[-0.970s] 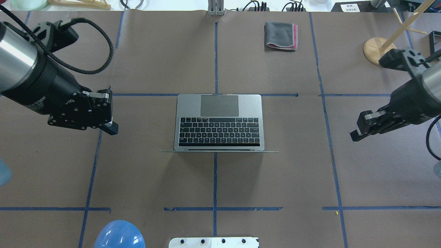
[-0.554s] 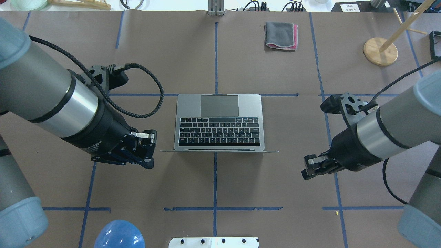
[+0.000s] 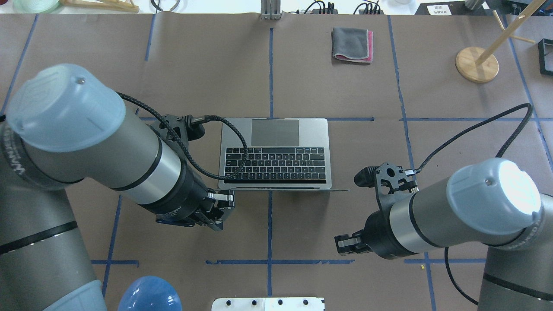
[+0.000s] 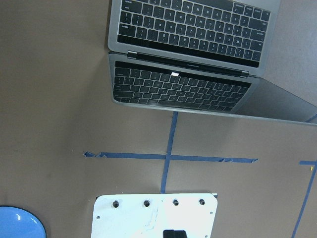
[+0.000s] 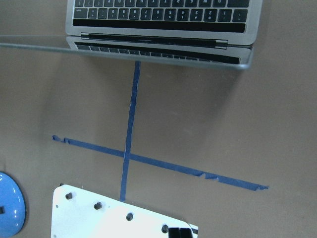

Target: Close laptop

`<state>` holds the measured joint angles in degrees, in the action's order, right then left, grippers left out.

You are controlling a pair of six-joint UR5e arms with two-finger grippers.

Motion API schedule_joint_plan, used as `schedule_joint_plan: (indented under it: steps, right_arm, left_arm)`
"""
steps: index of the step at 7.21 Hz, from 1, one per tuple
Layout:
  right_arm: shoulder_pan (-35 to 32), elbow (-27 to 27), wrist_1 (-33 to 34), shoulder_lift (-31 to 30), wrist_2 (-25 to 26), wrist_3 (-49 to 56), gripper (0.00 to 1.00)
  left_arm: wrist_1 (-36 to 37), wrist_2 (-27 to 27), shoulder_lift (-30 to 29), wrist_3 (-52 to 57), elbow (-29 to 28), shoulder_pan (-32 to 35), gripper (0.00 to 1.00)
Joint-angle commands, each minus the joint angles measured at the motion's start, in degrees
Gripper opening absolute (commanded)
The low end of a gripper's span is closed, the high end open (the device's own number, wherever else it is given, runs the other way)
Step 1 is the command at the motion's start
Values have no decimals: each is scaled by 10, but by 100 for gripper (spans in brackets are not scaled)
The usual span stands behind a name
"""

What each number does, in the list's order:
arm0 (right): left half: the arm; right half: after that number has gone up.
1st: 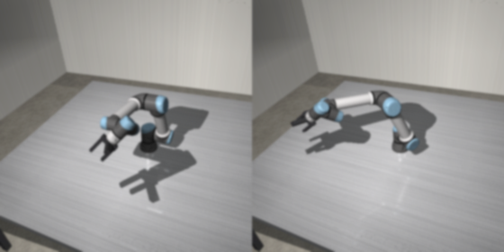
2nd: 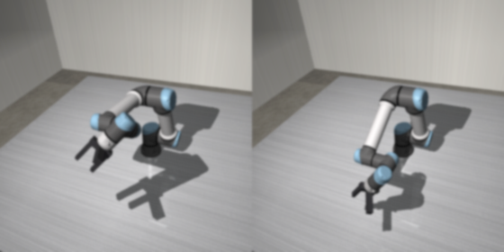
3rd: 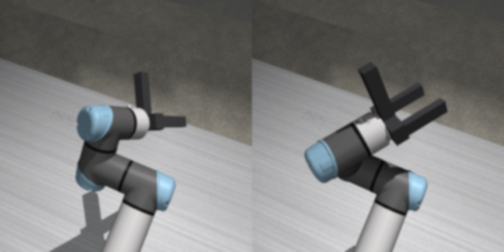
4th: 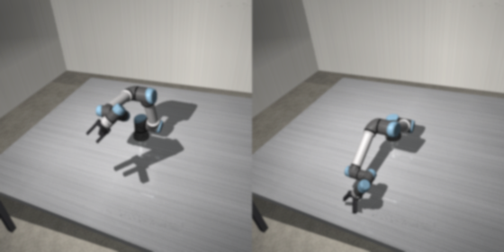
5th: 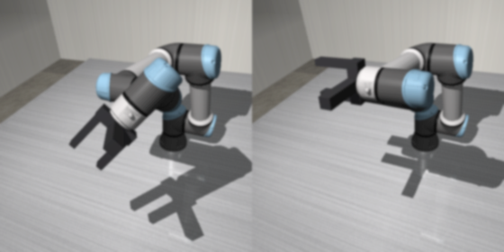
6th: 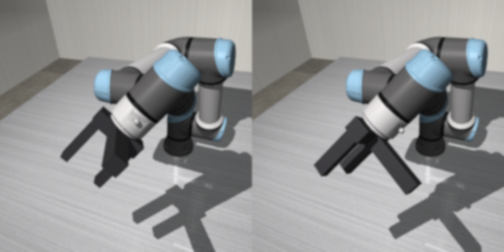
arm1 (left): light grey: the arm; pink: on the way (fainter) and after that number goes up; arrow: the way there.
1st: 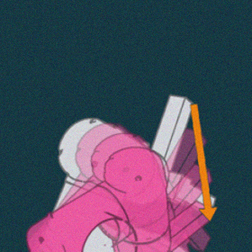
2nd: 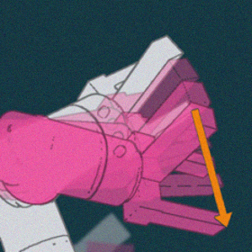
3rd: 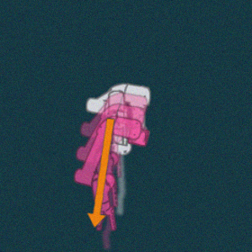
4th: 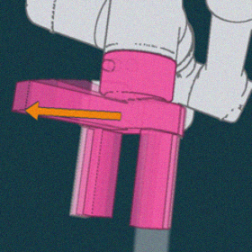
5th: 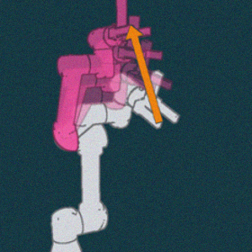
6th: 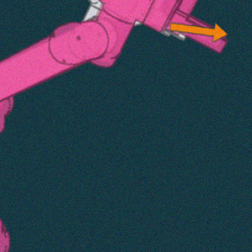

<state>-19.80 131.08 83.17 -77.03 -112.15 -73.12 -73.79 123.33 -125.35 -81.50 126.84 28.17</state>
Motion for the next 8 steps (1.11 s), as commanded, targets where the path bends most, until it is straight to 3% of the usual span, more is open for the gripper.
schedule_joint_plan:
  steps: [1,5,8]
  right_arm:
    - [31,-29,-2,27,76,-15,2]
    - [28,-36,-2,44,105,-16,2]
    - [-13,-93,-2,86,118,-8,2]
  left_arm:
    - [-41,-30,-1,-1,-40,-24,0]
    - [-99,-71,-1,-15,-108,-58,0]
    - [-116,-92,-2,-14,-121,-46,0]
